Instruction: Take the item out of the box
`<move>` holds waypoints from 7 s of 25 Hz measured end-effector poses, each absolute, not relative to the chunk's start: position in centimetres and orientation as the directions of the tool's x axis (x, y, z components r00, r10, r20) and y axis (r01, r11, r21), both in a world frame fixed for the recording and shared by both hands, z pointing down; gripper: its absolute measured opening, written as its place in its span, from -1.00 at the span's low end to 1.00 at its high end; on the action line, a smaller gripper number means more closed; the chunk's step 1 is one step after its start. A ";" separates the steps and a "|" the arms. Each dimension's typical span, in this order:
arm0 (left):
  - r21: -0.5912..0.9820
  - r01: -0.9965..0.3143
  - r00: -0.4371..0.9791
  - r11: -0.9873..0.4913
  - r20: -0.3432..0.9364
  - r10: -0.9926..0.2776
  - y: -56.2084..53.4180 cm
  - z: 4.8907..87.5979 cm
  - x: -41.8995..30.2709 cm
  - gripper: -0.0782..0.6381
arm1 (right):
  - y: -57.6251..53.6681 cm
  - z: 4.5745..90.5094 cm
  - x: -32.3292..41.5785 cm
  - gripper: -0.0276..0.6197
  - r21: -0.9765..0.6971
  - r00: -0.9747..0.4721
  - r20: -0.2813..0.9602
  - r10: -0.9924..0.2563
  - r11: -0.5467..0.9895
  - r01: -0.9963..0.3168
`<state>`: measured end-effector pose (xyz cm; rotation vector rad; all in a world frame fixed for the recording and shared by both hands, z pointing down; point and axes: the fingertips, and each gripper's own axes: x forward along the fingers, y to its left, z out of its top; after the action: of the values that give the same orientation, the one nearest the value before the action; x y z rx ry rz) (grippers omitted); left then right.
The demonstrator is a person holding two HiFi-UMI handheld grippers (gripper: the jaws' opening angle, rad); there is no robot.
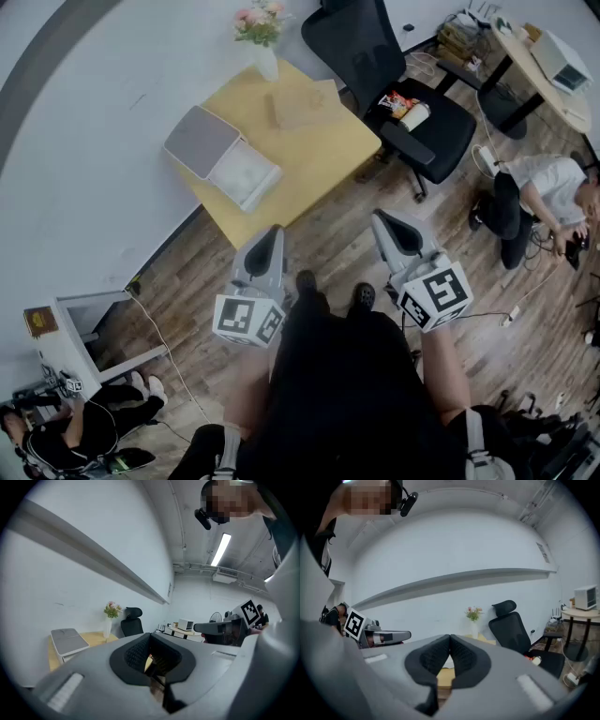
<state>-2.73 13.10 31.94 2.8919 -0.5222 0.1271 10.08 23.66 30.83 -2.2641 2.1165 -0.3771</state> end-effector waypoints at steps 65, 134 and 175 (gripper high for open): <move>0.221 -0.464 0.885 -0.858 0.149 -0.440 3.5 34.1 -7.8 -0.76 | 13.2 34.8 8.1 -0.91 -0.238 -0.035 0.321 -0.946 -0.045 -0.970; 0.201 -0.815 0.579 -0.544 0.255 -0.774 -11.9 36.9 -6.8 -0.76 | -14.2 41.5 8.2 -0.91 -0.305 -0.561 0.412 -0.718 0.472 -0.827; 0.235 -0.881 0.469 -0.411 0.322 -0.822 -11.7 40.5 -8.0 -0.76 | -14.6 55.9 2.3 -0.37 -0.267 -0.643 0.647 -0.411 0.667 -0.695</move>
<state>-8.02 -11.70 40.53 2.3527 -1.4323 0.2202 2.32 -14.60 55.86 -1.2270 3.3555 -0.9857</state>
